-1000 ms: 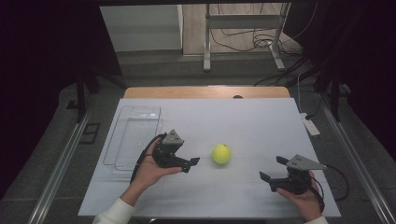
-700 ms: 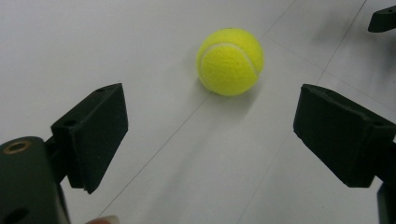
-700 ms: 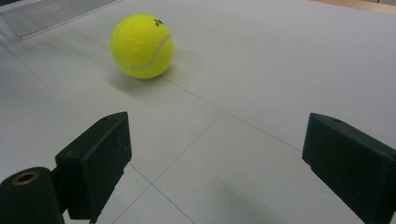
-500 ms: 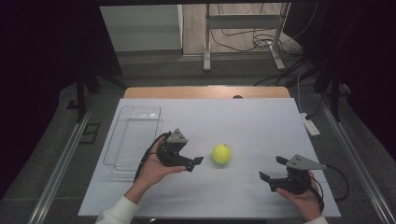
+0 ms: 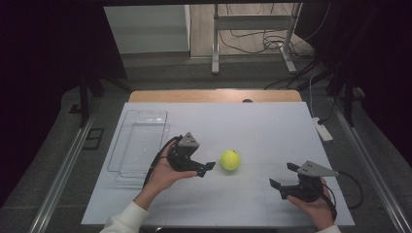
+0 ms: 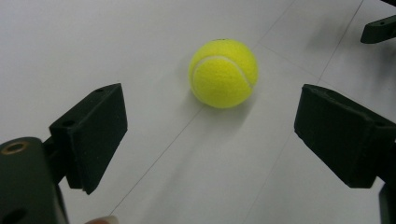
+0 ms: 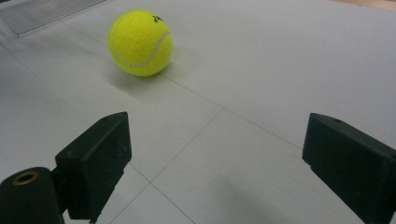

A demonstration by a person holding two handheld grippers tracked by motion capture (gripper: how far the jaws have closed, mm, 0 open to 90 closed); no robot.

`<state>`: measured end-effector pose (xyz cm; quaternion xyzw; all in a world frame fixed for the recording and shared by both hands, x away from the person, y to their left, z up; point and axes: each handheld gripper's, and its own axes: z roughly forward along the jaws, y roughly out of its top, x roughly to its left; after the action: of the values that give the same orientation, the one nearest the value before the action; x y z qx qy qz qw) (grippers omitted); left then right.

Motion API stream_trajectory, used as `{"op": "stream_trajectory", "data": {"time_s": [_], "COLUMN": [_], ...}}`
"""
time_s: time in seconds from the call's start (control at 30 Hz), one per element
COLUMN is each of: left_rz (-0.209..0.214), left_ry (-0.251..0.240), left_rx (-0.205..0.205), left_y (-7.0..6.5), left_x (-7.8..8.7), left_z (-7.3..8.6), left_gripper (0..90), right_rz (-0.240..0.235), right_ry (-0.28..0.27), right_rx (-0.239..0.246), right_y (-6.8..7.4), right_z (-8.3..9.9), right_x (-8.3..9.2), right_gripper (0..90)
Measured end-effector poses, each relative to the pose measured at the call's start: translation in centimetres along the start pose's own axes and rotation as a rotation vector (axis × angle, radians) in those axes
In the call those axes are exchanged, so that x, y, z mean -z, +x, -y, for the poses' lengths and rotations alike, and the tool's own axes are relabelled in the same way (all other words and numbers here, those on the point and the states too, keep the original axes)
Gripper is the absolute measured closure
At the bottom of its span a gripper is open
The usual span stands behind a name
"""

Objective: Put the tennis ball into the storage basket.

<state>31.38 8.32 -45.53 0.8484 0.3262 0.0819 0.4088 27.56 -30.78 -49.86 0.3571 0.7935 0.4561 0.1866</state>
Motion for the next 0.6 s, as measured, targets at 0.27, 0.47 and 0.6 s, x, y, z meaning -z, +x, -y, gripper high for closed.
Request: {"op": "stream_trajectory", "data": {"time_s": [0.27,0.47,0.6], "left_rz": [0.004,0.004,0.006], "left_ry": [-0.003,0.004,0.003], "left_rx": [-0.002,-0.001,-0.004], "left_y": [-0.09,-0.12,-0.2], "left_x": [-0.13,-0.53,-0.61], "left_z": [-0.34,-0.53,-0.69], "left_gripper": [10.7,10.6,10.4], "right_rz": [0.0,-0.002,-0.001], "right_ry": [0.003,0.003,0.004], "right_rx": [0.0,0.004,0.003], "right_y": [0.05,0.08,0.03], "right_z": [0.0,0.02,0.02], "right_x": [-0.14,-0.13,-0.17], "right_gripper": [8.6,8.6,8.6]}}
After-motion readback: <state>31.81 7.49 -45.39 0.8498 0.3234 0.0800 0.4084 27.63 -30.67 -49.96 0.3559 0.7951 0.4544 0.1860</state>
